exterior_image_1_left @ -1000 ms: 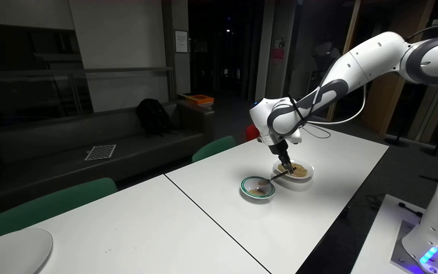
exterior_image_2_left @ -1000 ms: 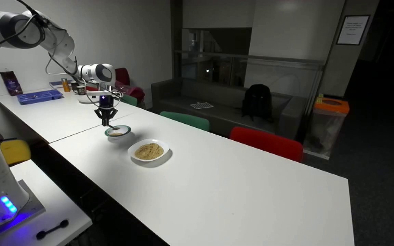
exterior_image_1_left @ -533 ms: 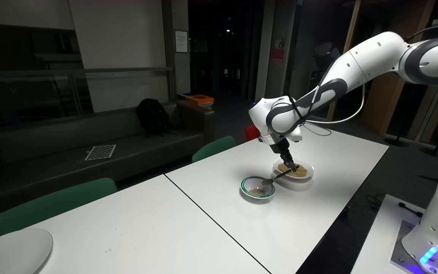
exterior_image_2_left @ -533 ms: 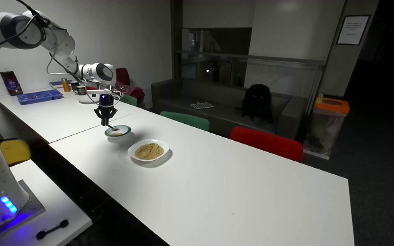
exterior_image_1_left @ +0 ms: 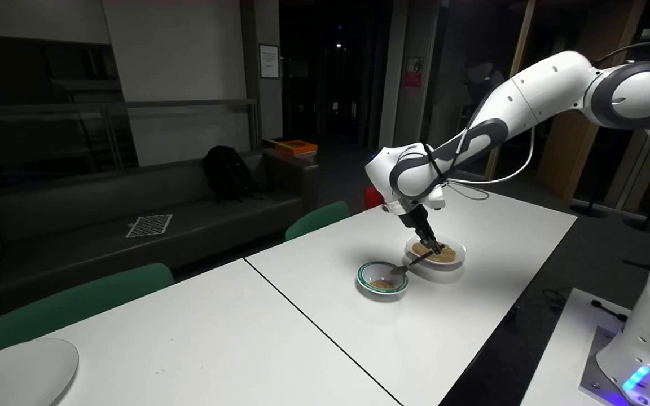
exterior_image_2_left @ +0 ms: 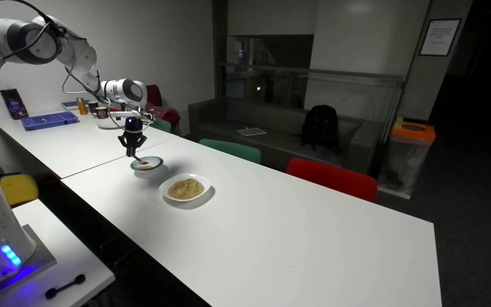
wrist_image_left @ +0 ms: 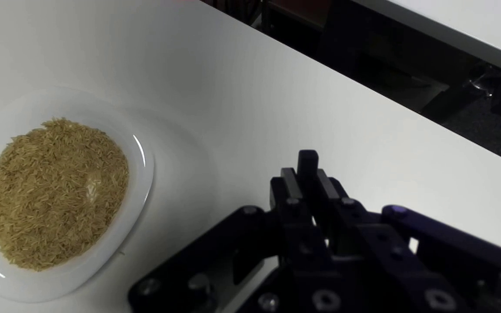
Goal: Spoon some contents from the white bowl into the green bowl twice
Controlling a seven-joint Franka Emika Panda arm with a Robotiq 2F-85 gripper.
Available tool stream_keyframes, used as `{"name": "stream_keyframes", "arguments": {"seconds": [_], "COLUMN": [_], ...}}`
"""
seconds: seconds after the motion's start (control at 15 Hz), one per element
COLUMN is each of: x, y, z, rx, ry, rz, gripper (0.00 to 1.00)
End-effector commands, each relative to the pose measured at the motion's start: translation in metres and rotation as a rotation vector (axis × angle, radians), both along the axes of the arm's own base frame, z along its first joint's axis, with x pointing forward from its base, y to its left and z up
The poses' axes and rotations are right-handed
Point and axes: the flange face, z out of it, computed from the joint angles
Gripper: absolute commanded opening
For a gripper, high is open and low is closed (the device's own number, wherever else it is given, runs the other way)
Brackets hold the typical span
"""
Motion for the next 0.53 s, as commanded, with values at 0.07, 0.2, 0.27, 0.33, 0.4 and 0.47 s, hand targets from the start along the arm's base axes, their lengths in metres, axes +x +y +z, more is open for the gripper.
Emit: {"name": "stream_keyframes", "arguments": {"seconds": [0.07,0.2,0.27,0.33,0.4,0.47], "x": [0.0094,0.0120,0.0134,0.0151,0.0166,0.0179], "y": [0.0004,0.0013,0.0014,0.0013,0.0012,0.0012], "z": [0.0027,0.0021,0.0023,0.0027,0.0030,0.0032], "rx": [-0.050,-0.054,-0.056,-0.058,-0.060,-0.062], "ry": [0.023,0.029,0.031,0.033,0.036,0.041], "rz": [-0.015,-0.017,-0.018,-0.021,-0.023,-0.025], "gripper": [0.03,0.03,0.03,0.03,0.03,0.03]}}
